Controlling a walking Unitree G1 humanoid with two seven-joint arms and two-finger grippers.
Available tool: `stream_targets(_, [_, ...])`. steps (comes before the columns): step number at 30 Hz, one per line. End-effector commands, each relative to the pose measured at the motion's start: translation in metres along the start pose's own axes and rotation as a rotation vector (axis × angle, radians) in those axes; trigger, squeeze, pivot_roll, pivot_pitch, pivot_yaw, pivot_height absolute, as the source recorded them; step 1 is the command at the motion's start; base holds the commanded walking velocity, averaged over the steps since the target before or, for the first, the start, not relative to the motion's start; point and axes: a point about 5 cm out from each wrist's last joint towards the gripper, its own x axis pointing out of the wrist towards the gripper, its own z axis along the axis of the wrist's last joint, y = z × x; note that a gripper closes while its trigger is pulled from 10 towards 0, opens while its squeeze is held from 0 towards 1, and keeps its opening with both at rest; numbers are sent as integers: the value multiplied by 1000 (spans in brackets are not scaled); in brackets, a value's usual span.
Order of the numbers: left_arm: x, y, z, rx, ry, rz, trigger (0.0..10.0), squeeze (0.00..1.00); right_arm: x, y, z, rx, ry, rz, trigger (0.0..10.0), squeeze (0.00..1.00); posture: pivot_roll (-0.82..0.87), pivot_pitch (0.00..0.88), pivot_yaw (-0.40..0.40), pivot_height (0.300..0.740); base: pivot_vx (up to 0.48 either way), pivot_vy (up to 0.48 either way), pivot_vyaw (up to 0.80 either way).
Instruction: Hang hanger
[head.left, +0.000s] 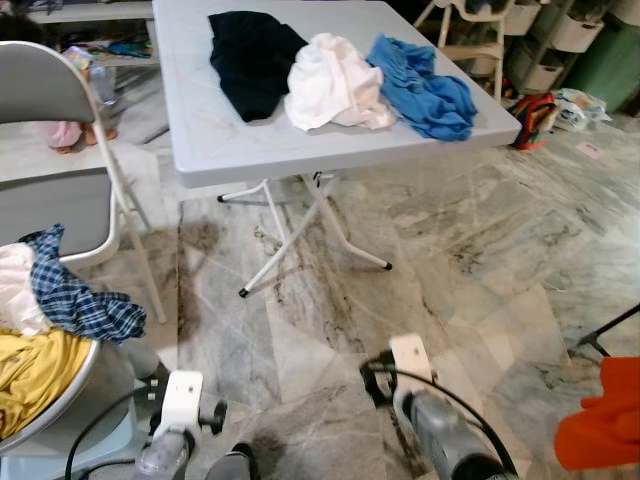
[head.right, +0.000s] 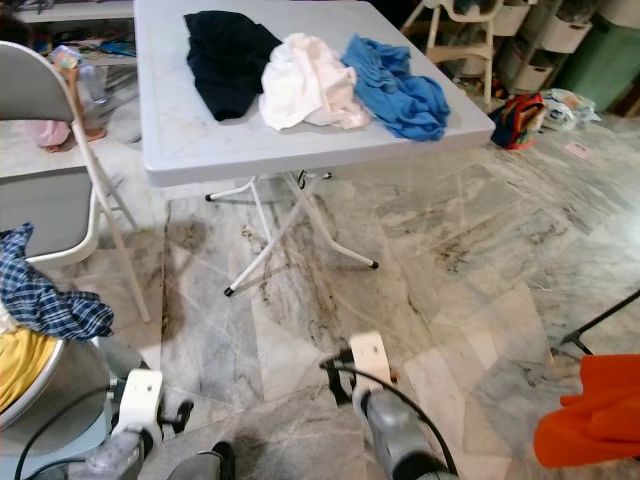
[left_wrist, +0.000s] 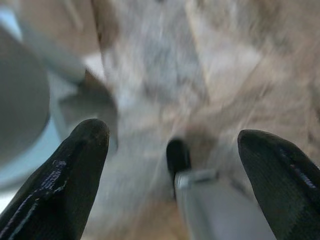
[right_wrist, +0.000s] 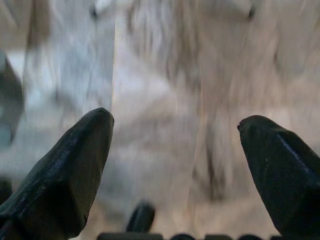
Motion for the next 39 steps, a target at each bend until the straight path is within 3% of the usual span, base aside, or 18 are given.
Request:
stream_targets(1, [-2, -2, -10, 5, 49, 6, 10000, 0, -4, -12, -16, 42, 66, -47, 10000, 0, 232, 119, -142, 740, 0, 0, 0])
stream_targets(4, [-4, -2, -18, -45, 86, 21, 10000, 0, -9, -23, -28, 29, 108, -86, 10000, 0, 221, 109, -128, 740, 0, 0, 0])
stream_targets(10, [-7, 5, -28, 14, 146, 19, 10000, 0, -17, -41, -44, 95, 171, -196, 10000, 0, 210, 102, -122, 740, 0, 0, 0])
stream_targets(14, [-8, 8, -31, 29, 162, 23, 10000, 0, -18, -43, -46, 92, 179, -199, 10000, 0, 201, 104, -103, 740, 0, 0, 0])
stream_targets(19, [-17, 2, -53, 66, 208, 8, 10000, 0, -20, -44, -50, 117, 195, -223, 10000, 0, 211, 104, -96, 740, 0, 0, 0])
stream_targets(24, [-20, 4, -56, 64, 192, 36, 10000, 0, -19, -42, -48, 136, 179, -222, 10000, 0, 213, 102, -97, 740, 0, 0, 0])
stream_targets(30, [-14, 1, -39, 113, 116, 17, 10000, 0, -11, -46, -23, 239, 93, -255, 10000, 0, 212, 97, -94, 740, 0, 0, 0])
stream_targets(33, [7, 4, 21, 186, -9, 13, 10000, 0, -8, -49, -11, 269, 60, -273, 10000, 0, 202, 90, -86, 740, 0, 0, 0])
stream_targets(35, [10, 3, 33, 203, -41, 23, 10000, 0, -8, -49, -9, 275, 52, -275, 10000, 0, 197, 86, -82, 740, 0, 0, 0])
stream_targets(37, [15, -3, 59, 182, -114, 14, 10000, 0, -8, -50, -7, 294, 39, -281, 10000, 0, 186, 84, -73, 740, 0, 0, 0])
stream_targets(39, [16, -4, 64, 180, -127, 9, 10000, 0, -8, -50, -7, 297, 38, -282, 10000, 0, 186, 84, -73, 740, 0, 0, 0])
